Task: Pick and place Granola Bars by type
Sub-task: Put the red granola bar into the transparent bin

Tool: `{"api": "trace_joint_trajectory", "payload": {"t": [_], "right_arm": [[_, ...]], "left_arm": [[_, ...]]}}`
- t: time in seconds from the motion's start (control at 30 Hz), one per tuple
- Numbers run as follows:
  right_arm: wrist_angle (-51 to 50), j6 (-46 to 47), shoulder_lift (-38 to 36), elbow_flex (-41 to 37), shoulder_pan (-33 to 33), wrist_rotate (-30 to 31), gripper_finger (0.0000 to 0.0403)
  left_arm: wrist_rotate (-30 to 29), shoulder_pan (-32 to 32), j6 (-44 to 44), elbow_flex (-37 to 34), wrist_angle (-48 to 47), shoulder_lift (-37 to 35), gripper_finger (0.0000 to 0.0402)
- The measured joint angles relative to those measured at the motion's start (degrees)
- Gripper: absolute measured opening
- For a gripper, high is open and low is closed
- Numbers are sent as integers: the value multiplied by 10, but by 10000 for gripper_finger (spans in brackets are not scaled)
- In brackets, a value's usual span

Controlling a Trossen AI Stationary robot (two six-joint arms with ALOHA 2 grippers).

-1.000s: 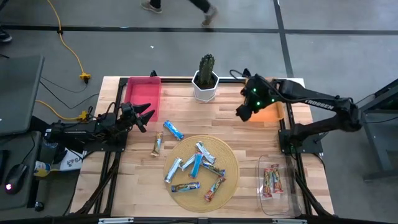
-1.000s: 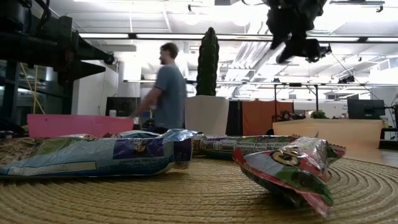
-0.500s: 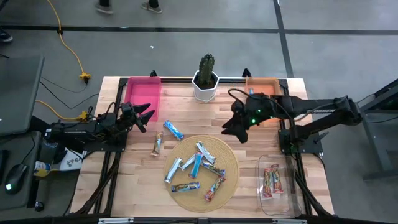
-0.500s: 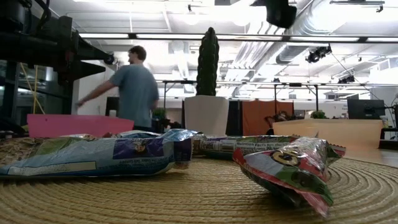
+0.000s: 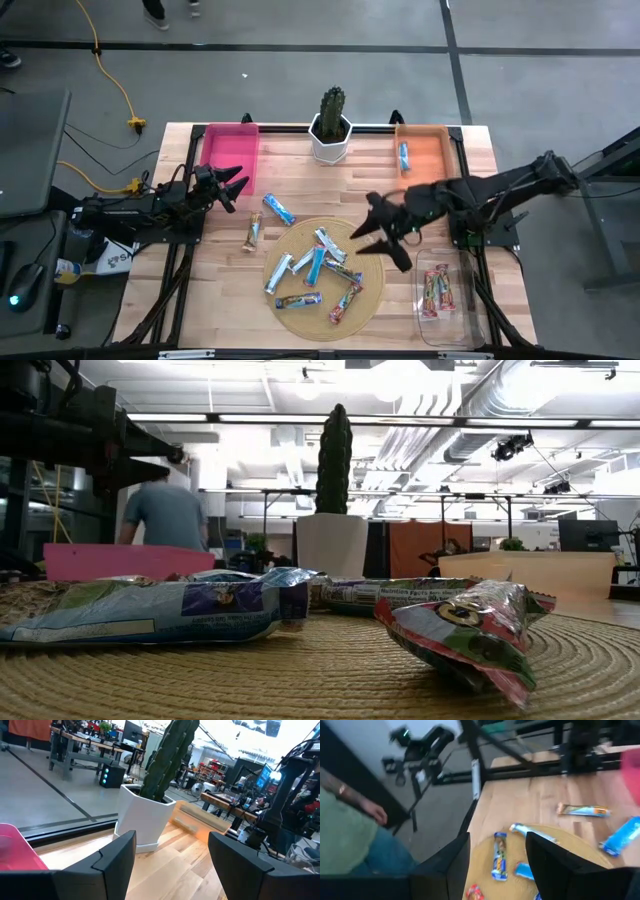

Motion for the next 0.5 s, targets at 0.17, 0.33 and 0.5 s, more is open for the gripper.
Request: {"api": "trace_joint_trajectory", "payload": {"t": [0.17, 0.33, 0.5], "right_arm": [[1, -48, 27, 0, 49, 0, 177], [0, -85, 56, 0, 94, 0, 177], [0, -96, 86, 0, 124, 0, 177]], "left_arm": [[0, 0, 0, 0, 0, 0, 245], [0, 0, 0, 0, 0, 0, 245], [0, 0, 0, 0, 0, 0, 245]]}}
